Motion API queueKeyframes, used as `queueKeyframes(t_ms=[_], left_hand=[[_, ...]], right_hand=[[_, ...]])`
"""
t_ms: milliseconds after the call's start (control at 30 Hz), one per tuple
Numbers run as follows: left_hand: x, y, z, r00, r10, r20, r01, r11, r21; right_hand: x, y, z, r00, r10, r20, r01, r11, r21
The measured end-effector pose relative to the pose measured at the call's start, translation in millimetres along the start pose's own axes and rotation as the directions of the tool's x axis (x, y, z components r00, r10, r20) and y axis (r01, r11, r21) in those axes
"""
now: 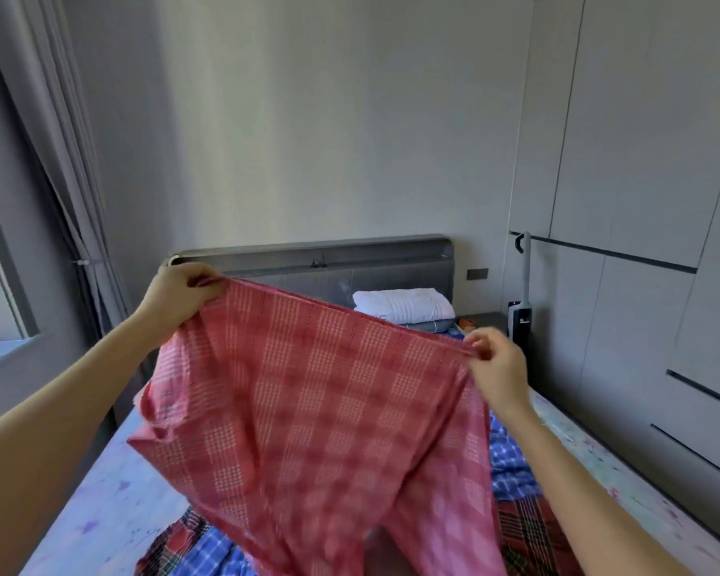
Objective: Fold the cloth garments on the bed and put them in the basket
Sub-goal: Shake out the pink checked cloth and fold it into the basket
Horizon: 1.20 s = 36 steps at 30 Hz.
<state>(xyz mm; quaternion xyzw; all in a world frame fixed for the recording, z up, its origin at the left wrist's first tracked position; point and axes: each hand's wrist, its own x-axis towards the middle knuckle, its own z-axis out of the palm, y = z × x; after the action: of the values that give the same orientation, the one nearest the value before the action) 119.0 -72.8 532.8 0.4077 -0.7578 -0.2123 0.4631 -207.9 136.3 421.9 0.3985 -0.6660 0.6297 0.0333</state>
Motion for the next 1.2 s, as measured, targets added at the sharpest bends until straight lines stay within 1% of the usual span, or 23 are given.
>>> queueKeyframes(t_ms=[67, 100, 133, 167, 233, 267, 300, 367, 433, 500, 567, 633, 700, 767, 833, 867, 900, 933, 967, 1033, 1067, 1133, 1200], left_hand=[[-6.1, -12.9, 4.3, 0.995, 0.026, 0.096, -0.039, 0.99, 0.138], [-8.0, -18.2, 8.9, 0.994, 0.026, 0.11, -0.048, 0.977, 0.207], [-7.4, -21.9, 14.3, 0.997, 0.017, 0.076, -0.036, 0.967, 0.253], [-6.2, -24.0, 19.5, 1.0, -0.013, 0.006, 0.011, 0.967, 0.255], [-1.4, -26.4, 25.1, 0.982, -0.13, -0.139, 0.151, 0.977, 0.153], [0.4, -26.5, 28.1, 0.967, -0.189, -0.171, 0.206, 0.975, 0.084], [1.4, -26.3, 31.1, 0.957, -0.243, -0.159, 0.248, 0.969, 0.015], [2.3, -24.7, 40.3, 0.944, -0.325, -0.057, 0.317, 0.942, -0.114], [4.1, -23.4, 51.0, 0.93, -0.365, 0.049, 0.367, 0.905, -0.214], [4.7, -21.8, 57.6, 0.917, -0.376, 0.133, 0.399, 0.874, -0.277], [4.7, -22.4, 54.2, 0.913, -0.361, 0.19, 0.402, 0.875, -0.269], [8.2, -32.6, 47.1, 0.901, -0.343, 0.266, 0.407, 0.879, -0.247], [9.6, -45.5, 41.4, 0.882, -0.324, 0.342, 0.404, 0.894, -0.194], [9.3, -62.6, 42.5, 0.868, -0.316, 0.383, 0.368, 0.927, -0.068], [8.5, -74.7, 46.5, 0.853, -0.316, 0.415, 0.321, 0.945, 0.061], [9.2, -83.1, 48.9, 0.842, -0.324, 0.43, 0.302, 0.946, 0.121], [10.2, -89.9, 51.0, 0.829, -0.332, 0.45, 0.285, 0.943, 0.172], [11.9, -100.2, 54.8, 0.81, -0.349, 0.472, 0.272, 0.936, 0.225], [15.7, -113.3, 60.8, 0.79, -0.371, 0.487, 0.268, 0.925, 0.27], [21.4, -135.4, 72.5, 0.774, -0.395, 0.495, 0.265, 0.912, 0.313], [27.2, -149.8, 79.0, 0.774, -0.402, 0.489, 0.267, 0.908, 0.323], [28.7, -171.8, 87.7, 0.759, -0.424, 0.493, 0.275, 0.896, 0.349], [36.5, -200.8, 93.6, 0.721, -0.457, 0.522, 0.232, 0.868, 0.439]], right_hand=[[33.8, -28.2, -13.1, 0.972, -0.145, -0.187, 0.144, 0.989, -0.021], [43.9, -41.6, -14.3, 0.947, -0.212, -0.242, 0.206, 0.977, -0.052], [52.8, -49.9, -12.3, 0.928, -0.273, -0.254, 0.251, 0.961, -0.116], [58.1, -48.3, -8.4, 0.928, -0.306, -0.214, 0.257, 0.939, -0.229], [63.0, -19.6, -0.4, 0.968, -0.244, -0.06, 0.189, 0.864, -0.467], [62.6, -1.1, 1.0, 0.984, -0.179, 0.005, 0.153, 0.83, -0.536], [60.0, 14.9, 0.5, 0.992, -0.119, 0.043, 0.122, 0.817, -0.564], [55.7, 36.6, -1.4, 0.997, -0.03, 0.067, 0.061, 0.846, -0.53], [54.1, 44.4, -0.5, 0.993, 0.076, 0.093, -0.026, 0.891, -0.454], [60.8, 50.0, 0.9, 0.966, 0.125, 0.225, -0.026, 0.917, -0.397], [70.7, 51.6, -2.8, 0.888, 0.15, 0.434, -0.004, 0.947, -0.321], [78.0, 50.7, -8.4, 0.76, 0.208, 0.616, -0.027, 0.957, -0.289], [82.1, 51.7, -11.0, 0.633, 0.272, 0.725, -0.021, 0.942, -0.335], [85.8, 64.5, -3.3, 0.497, 0.336, 0.8, -0.03, 0.928, -0.371], [87.4, 82.7, 7.3, 0.372, 0.425, 0.825, -0.048, 0.897, -0.44], [88.0, 94.6, 15.2, 0.334, 0.464, 0.82, -0.007, 0.872, -0.49], [87.5, 101.7, 20.9, 0.314, 0.484, 0.816, 0.085, 0.842, -0.532], [89.0, 112.8, 29.5, 0.322, 0.501, 0.803, 0.213, 0.789, -0.577], [92.5, 126.1, 42.4, 0.355, 0.5, 0.79, 0.332, 0.723, -0.606], [98.5, 153.7, 63.4, 0.466, 0.483, 0.741, 0.46, 0.583, -0.67], [101.9, 171.1, 77.6, 0.513, 0.475, 0.715, 0.466, 0.545, -0.697], [99.2, 193.8, 86.3, 0.591, 0.512, 0.624, 0.4, 0.485, -0.777], [103.8, 214.7, 102.1, 0.613, 0.571, 0.546, 0.367, 0.406, -0.837]])
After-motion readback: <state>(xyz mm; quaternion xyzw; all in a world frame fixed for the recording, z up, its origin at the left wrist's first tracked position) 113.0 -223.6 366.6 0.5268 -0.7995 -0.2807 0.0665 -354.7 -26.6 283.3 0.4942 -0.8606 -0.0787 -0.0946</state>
